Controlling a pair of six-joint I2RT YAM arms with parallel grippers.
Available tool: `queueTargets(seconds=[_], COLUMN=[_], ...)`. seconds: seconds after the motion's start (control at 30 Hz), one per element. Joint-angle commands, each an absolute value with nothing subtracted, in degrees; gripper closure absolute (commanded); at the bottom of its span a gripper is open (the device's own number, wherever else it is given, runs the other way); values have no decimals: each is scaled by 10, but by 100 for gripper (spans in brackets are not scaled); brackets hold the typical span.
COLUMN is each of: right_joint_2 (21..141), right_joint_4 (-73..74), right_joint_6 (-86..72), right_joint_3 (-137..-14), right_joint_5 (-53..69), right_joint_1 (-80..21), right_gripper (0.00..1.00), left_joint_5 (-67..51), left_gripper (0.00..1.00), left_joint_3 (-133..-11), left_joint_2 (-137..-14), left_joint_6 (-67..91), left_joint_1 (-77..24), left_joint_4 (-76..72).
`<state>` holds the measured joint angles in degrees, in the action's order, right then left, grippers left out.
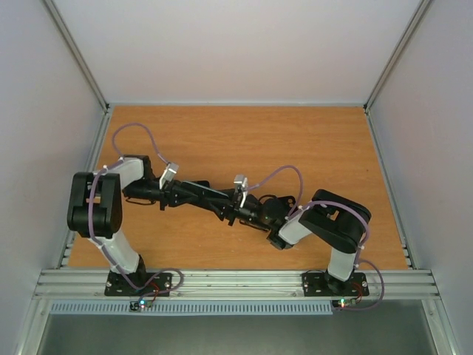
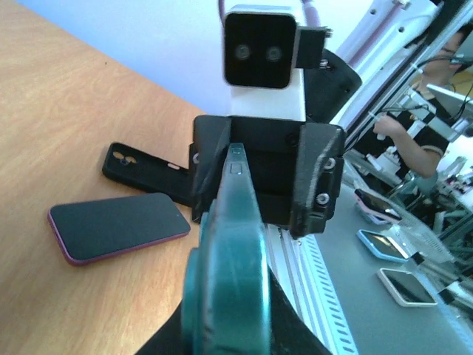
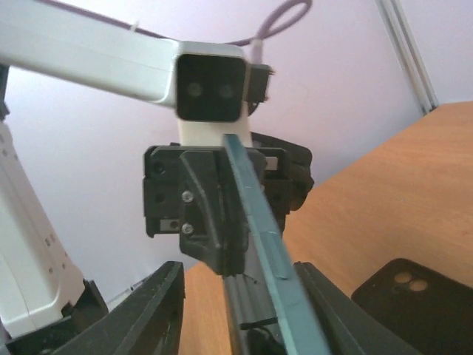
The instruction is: Put the phone into the phone case
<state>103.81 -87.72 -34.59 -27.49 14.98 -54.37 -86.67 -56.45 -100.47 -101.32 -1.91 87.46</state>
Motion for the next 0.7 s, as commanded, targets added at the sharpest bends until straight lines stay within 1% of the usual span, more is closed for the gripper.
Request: queueTargets(seconds=[0.0,0.17,0.2,0.3,0.37,0.43,0.47,0.5,0.53,0.57,0.67], right_joint_2=[1047,1055,1057,1057,1057,1054,1053,1052,1050,1049,1045], right_joint_4=[-1066,-1066,-1066,-1066,-1066,-1066,-1066,-1066,-1066,-1066,-1066], right_joint_6=[-340,-344,-342,-339,-338,-334,-333,-331,-329,-328,-325], right_joint_3=[-296,-298,-297,-296,-297,-298,-297,-296,-295,-294,-290], right_joint_5=[149,155,155,152,156,163,164,165,167,168,173], right_joint_1=[-548,-551,-551,-551,-551,-551,-551,-550,-551,-551,-551], right_gripper=[62,62,64,72,80,96,99,99,99,99,99], left_joint_5=[-935,-936,-936,-937,-937,-937,-936,-936,-935,-934,-929], left_gripper=[99,99,99,99,99,99,99,98,94,86,51], left_joint_3=[-557,-545,-545,-554,-558,-559,-558,-558,-557,-558,-560], left_joint_2=[-951,-928,-931,-947,-954,-955,-954,-953,-952,-951,-952], left_joint_6=[-1124,-1149,-1148,-1141,-1134,-1132,-1131,-1132,-1134,-1134,-1132], left_joint_1=[-15,-8,-7,-7,-7,-7,-7,-7,-7,-7,-7], left_joint_4=[1032,1032,1032,1032,1032,1033,1033,1032,1032,1032,1032])
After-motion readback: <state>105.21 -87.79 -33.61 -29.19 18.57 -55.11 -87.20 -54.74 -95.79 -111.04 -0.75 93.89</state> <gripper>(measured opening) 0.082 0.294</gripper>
